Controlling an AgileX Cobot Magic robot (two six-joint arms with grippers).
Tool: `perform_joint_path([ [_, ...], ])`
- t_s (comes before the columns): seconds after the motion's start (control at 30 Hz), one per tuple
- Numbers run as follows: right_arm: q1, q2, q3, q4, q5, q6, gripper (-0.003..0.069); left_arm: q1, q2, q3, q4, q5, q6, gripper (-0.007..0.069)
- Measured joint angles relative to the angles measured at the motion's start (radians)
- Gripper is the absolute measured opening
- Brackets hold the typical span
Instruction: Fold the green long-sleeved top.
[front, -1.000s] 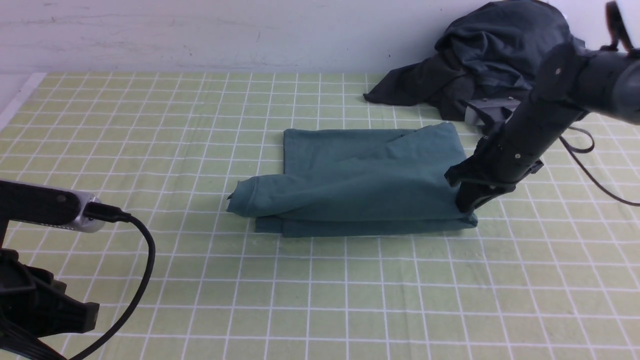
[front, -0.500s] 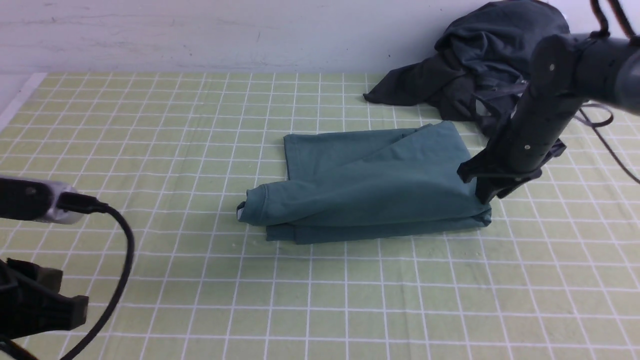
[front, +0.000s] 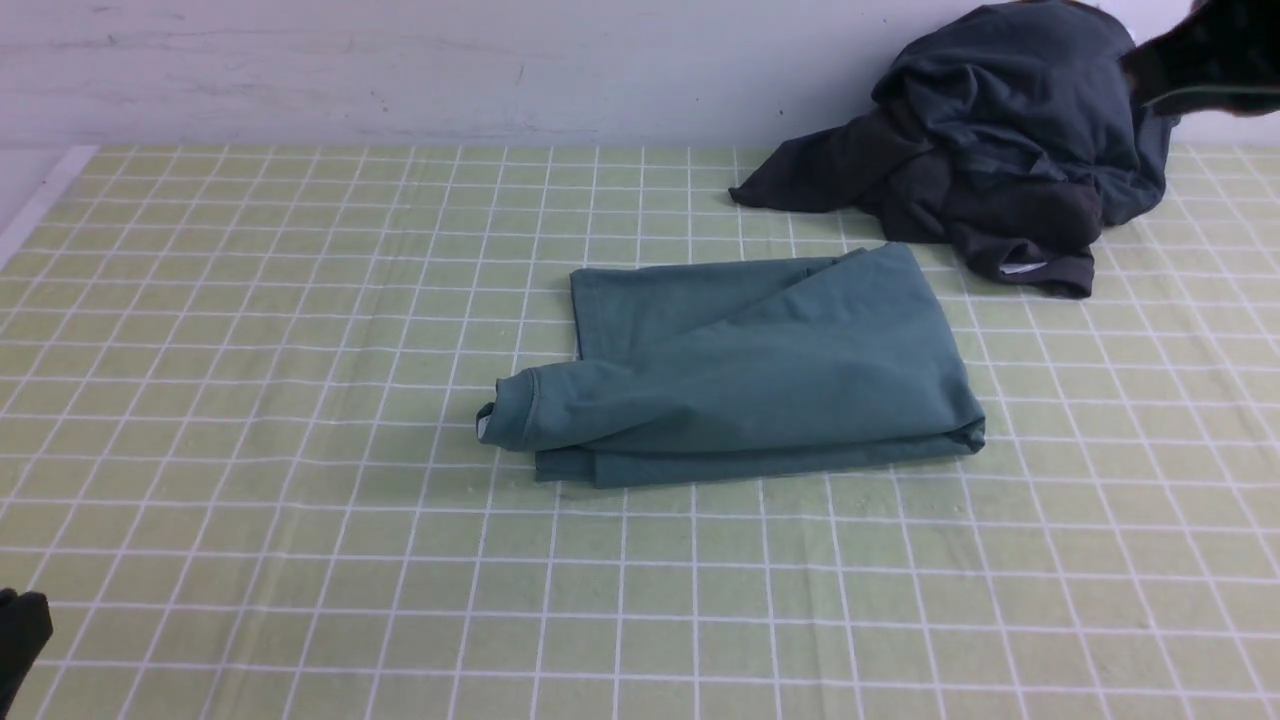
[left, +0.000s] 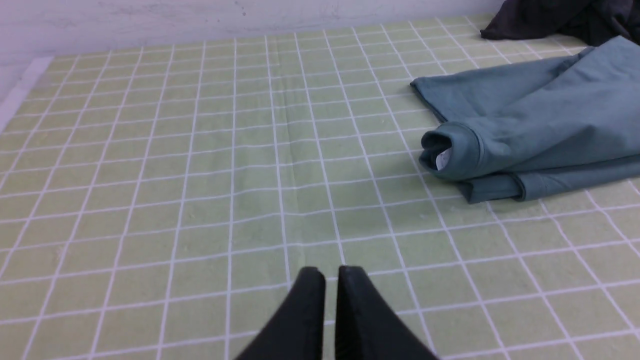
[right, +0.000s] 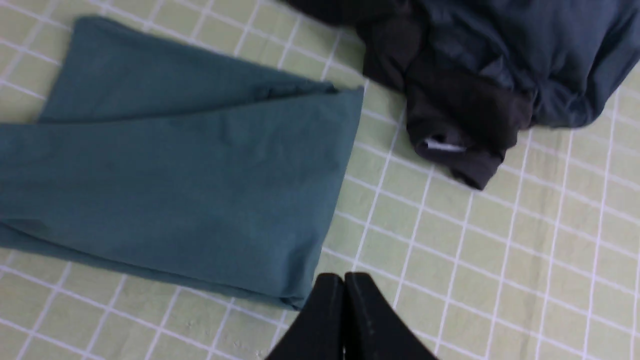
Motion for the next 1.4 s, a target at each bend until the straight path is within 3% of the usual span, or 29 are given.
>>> perform_joint_path([
  [0.17,0.041,-0.281,0.265,-0.001,-0.224,0.007,-0.0011,0.0,-0.022,0.045,0.0,0.001,0.0,0.0027],
  [0.37,0.043,-0.749,0.811,-0.019,-0.695,0.027,-0.0011,0.0,-0.022,0.059,0.001,0.003,0.0,0.0027],
  [0.7,0.043,-1.092,1.483,-0.026,-1.062,0.161,-0.0011,0.0,-0.022,0.059,0.002,0.003,0.0,0.0027],
  [0.83,0.043,-1.106,1.528,-0.027,-0.998,0.183,-0.0011,0.0,-0.022,0.059,0.002,0.003,0.0,0.0027],
  [0.97,0.043,-1.106,1.529,-0.03,-0.797,0.186,-0.0011,0.0,-0.022,0.059,0.003,0.005,0.0,0.0027],
  [1.17,0.029,-1.192,1.531,-0.066,-0.748,0.187,-0.0011,0.0,-0.022,0.059,0.003,0.005,0.0,0.0027],
  [1.27,-0.038,-1.3,1.53,-0.071,-0.708,0.187,-0.0011,0.0,-0.022,0.059,0.003,0.005,0.0,0.0027],
  [1.4,-0.22,-1.337,1.529,-0.021,-0.705,0.187,-0.0011,0.0,-0.022,0.059,0.004,0.007,0.0,0.0027],
])
